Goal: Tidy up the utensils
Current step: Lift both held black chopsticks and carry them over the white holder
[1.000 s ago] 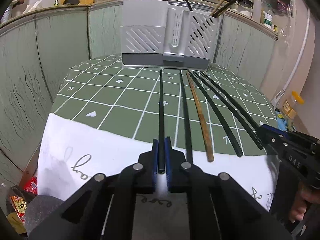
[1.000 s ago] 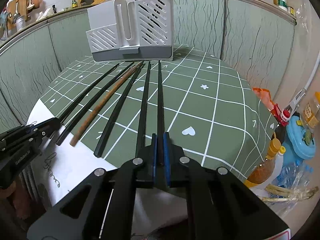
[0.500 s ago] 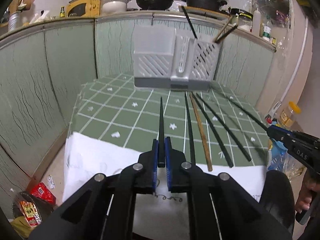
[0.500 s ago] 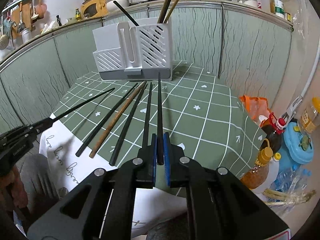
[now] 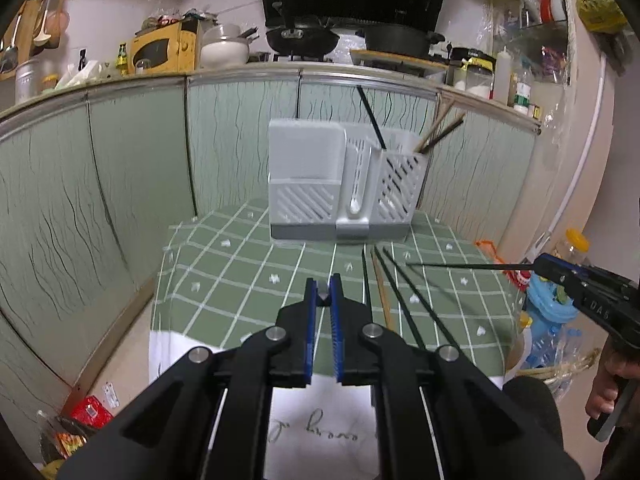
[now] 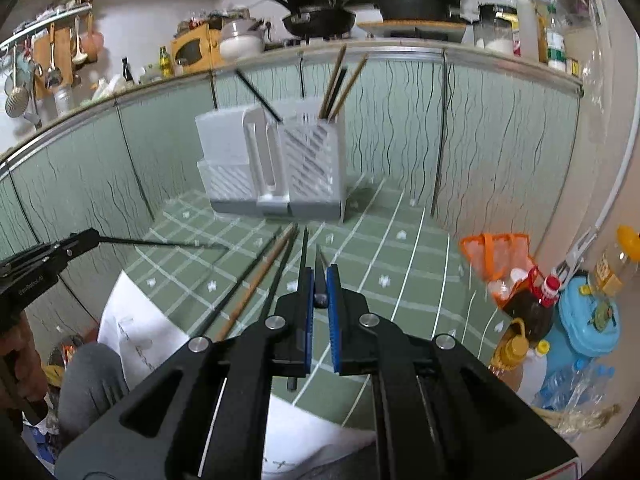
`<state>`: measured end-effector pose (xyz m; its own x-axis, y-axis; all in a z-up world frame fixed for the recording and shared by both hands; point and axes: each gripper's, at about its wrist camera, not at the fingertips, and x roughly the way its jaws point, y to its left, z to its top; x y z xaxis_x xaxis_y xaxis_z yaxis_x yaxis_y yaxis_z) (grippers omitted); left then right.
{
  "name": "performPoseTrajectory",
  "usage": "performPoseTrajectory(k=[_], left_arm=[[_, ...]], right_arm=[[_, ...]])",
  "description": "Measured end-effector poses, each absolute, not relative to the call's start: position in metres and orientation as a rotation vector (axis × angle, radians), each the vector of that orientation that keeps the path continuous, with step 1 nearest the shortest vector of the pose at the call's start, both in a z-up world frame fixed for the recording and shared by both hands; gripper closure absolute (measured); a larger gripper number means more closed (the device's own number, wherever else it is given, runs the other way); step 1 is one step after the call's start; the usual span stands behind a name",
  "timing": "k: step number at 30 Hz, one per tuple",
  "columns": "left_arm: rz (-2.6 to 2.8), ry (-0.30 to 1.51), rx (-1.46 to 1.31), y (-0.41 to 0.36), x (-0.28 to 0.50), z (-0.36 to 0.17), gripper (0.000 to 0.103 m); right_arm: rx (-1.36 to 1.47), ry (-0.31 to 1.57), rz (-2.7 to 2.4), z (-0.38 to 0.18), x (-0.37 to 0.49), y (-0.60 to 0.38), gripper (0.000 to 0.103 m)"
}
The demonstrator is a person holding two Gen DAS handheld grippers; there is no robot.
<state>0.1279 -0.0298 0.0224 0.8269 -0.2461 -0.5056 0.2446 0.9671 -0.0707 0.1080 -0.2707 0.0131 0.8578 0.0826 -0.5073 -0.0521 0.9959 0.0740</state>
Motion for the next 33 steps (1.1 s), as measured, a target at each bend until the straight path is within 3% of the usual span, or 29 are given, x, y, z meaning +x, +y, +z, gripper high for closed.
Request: performPoseTrajectory(k=[33], left_arm=[[-0.385, 0.437, -0.006, -0.051, 0.205, 0.158, 0.095]], right_arm=[[0.032, 0.400, 0.170, 0.167, 0.165, -0.290, 0.097]])
